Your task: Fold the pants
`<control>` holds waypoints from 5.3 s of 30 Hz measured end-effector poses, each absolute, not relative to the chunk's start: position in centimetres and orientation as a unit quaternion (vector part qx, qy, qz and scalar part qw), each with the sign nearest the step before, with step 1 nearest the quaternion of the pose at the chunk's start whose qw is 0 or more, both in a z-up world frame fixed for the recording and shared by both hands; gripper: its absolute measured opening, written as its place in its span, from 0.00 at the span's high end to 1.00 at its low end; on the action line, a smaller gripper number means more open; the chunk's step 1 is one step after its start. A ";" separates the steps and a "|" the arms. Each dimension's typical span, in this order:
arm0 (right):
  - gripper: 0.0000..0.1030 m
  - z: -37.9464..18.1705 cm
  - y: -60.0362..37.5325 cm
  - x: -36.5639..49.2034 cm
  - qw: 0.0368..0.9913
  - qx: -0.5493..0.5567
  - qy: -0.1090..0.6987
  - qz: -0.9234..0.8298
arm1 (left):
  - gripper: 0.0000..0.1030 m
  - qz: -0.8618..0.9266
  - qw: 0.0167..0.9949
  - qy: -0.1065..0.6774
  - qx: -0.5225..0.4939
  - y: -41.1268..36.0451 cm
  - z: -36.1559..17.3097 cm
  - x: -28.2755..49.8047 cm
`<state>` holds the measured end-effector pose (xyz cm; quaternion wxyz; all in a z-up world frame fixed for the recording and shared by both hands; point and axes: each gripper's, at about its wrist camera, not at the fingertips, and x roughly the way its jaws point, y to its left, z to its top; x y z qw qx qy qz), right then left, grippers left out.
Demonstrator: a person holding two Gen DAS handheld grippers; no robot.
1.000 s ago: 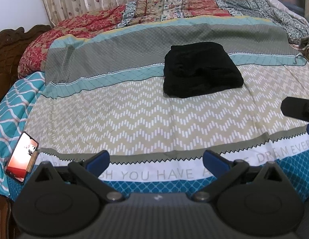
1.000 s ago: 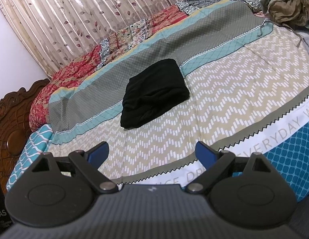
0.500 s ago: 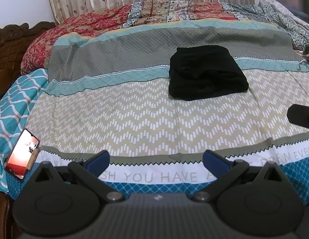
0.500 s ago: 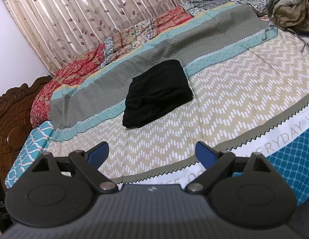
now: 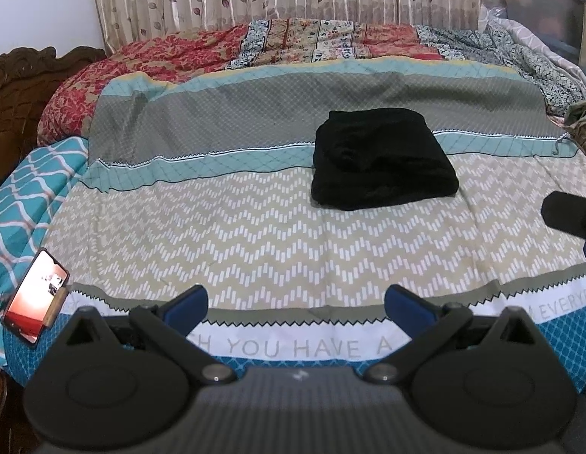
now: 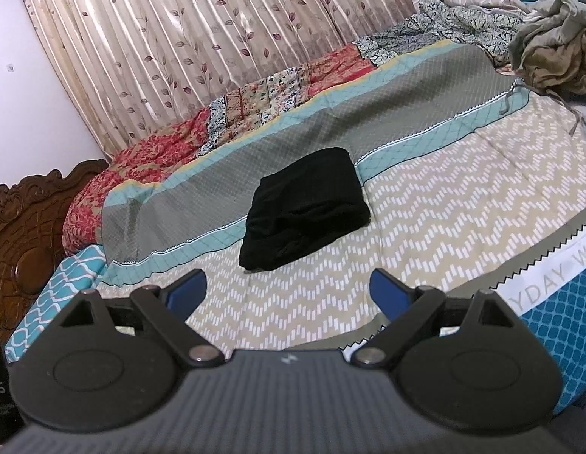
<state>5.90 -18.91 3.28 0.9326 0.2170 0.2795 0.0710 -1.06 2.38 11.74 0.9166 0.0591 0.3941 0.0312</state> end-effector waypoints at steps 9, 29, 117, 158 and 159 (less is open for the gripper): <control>0.08 3.7 -18.8 5.7 0.936 0.221 0.266 0.065 | 0.00 0.039 0.920 0.386 0.059 2.5 12.2 -1.3; 0.08 3.8 -18.3 5.4 0.939 0.214 0.260 0.074 | 0.00 0.036 0.918 0.392 0.053 2.5 12.1 -1.7; 0.12 3.3 -18.8 5.5 0.934 0.233 0.263 0.067 | 0.00 0.031 0.905 0.418 0.070 1.8 11.0 -1.3; 0.13 3.8 -18.8 5.1 0.938 0.229 0.248 0.077 | 0.00 0.031 0.907 0.413 0.080 1.6 11.2 -1.4; 0.13 3.8 -18.8 5.1 0.938 0.229 0.248 0.077 | 0.00 0.030 0.907 0.413 0.080 1.7 11.2 -1.4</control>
